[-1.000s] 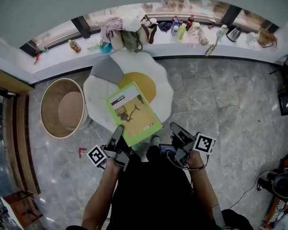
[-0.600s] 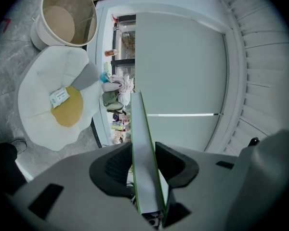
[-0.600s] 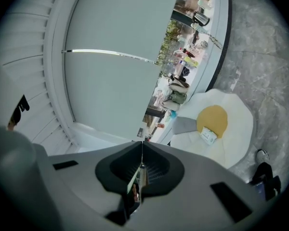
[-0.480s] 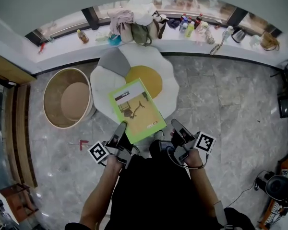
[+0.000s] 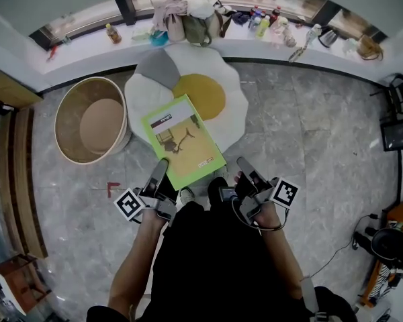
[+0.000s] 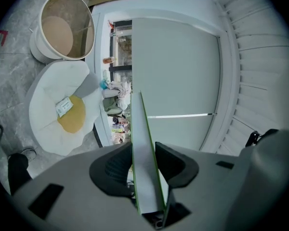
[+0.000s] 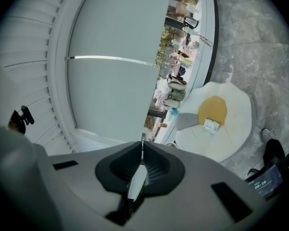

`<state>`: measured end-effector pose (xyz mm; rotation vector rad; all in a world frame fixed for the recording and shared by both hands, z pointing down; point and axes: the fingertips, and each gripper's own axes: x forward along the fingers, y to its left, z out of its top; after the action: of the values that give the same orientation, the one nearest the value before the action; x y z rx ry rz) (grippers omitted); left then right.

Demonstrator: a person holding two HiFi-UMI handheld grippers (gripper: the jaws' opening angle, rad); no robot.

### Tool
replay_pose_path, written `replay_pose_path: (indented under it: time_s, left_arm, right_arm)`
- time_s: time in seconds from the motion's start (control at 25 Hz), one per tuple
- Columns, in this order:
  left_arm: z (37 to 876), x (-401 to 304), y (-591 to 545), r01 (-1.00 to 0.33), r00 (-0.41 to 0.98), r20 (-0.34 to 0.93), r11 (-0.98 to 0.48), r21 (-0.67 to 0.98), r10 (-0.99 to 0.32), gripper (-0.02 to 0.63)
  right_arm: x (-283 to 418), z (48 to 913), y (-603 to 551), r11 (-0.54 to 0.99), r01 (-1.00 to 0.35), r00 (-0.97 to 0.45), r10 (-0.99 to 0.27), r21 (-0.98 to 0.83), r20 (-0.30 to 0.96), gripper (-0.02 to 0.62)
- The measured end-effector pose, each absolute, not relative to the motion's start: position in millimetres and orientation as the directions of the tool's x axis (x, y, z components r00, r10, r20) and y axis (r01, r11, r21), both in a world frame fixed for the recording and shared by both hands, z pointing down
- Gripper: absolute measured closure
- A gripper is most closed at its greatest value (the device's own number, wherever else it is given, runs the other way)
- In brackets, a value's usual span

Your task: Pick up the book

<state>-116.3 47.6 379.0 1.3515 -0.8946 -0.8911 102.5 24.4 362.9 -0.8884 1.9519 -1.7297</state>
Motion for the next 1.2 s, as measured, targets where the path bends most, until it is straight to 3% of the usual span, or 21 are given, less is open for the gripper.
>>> replay_pose_path:
  time_s: [0.36,0.88,0.92,1.04,1.2]
  left_arm:
    - [377.5,-164.1,126.5,-0.006,0.463,0.006,0.003,1.000,-0.887,0.448]
    - [362.6,-152.7,137.5,0.008,0.518,-0.037,-0.039,0.999,-0.855,0.448]
    - [358.8,-150.0,138.1,0.012,0.517,-0.045,-0.046,0.999,-0.855,0.448]
    - [350.6,-141.6,141.5,0.030,0.514,-0.064,-0.057,0.998,-0.855,0.448]
    - [344.4,-128.8,143.8,0.039,0.513,-0.075,-0.064,0.997,-0.855,0.448]
  right_arm:
    - [59.1,350.1,123.0,0.049,-0.221,-0.673,-0.730,-0.974,0.116,0.577]
    - [54.6,334.9,158.2,0.118,-0.227,-0.680,-0.730,-0.967,0.071,0.575]
    - [55.4,332.7,159.3,0.130,-0.225,-0.688,-0.723,-0.966,0.063,0.569]
    - [61.7,327.8,159.8,0.163,-0.223,-0.704,-0.709,-0.961,0.043,0.469]
    - [75.6,323.8,157.7,0.172,-0.218,-0.703,-0.711,-0.961,0.032,0.466]
